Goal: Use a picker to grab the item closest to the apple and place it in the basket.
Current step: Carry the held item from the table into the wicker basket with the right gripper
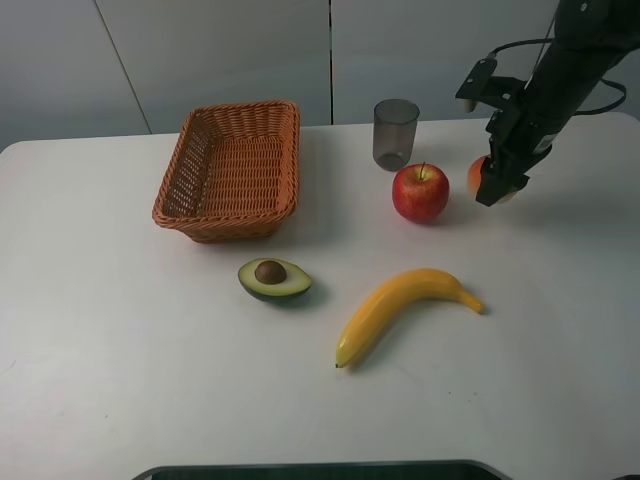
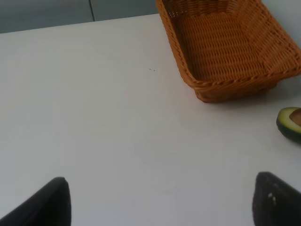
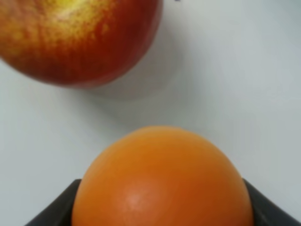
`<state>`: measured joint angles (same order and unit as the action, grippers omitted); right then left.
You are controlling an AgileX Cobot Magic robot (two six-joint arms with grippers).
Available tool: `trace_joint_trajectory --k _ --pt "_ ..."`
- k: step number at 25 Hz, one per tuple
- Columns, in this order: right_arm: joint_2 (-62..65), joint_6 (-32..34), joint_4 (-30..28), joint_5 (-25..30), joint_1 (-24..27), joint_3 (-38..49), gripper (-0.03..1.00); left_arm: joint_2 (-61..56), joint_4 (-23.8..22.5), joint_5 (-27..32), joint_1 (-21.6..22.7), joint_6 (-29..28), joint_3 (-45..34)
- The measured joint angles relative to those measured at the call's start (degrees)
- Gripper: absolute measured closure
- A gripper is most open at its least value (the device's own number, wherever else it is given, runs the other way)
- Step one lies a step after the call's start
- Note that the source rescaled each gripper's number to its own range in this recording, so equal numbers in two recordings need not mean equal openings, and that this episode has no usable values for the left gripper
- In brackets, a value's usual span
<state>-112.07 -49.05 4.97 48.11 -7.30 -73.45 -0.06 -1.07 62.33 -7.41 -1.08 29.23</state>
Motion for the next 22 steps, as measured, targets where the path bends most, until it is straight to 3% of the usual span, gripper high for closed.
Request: trace_joint_trajectory --k 6,13,17,22 --pt "8.3 23.3 -0.9 6.0 -3.3 0.0 0.96 0.0 0.0 0.0 0.0 0.0 0.0" --pt "11.5 42.6 -1.1 8.8 -14.0 -3.0 0.96 0.0 0.0 0.0 0.0 0.0 0.0" --pt "9.5 50.1 -1.1 9.0 -19.9 -9.1 0.96 0.0 0.0 0.0 0.0 0.0 0.0" --pt "2.3 53.4 -1.1 9.2 -25.2 -19.0 0.96 0.0 0.0 0.0 0.0 0.0 0.0"
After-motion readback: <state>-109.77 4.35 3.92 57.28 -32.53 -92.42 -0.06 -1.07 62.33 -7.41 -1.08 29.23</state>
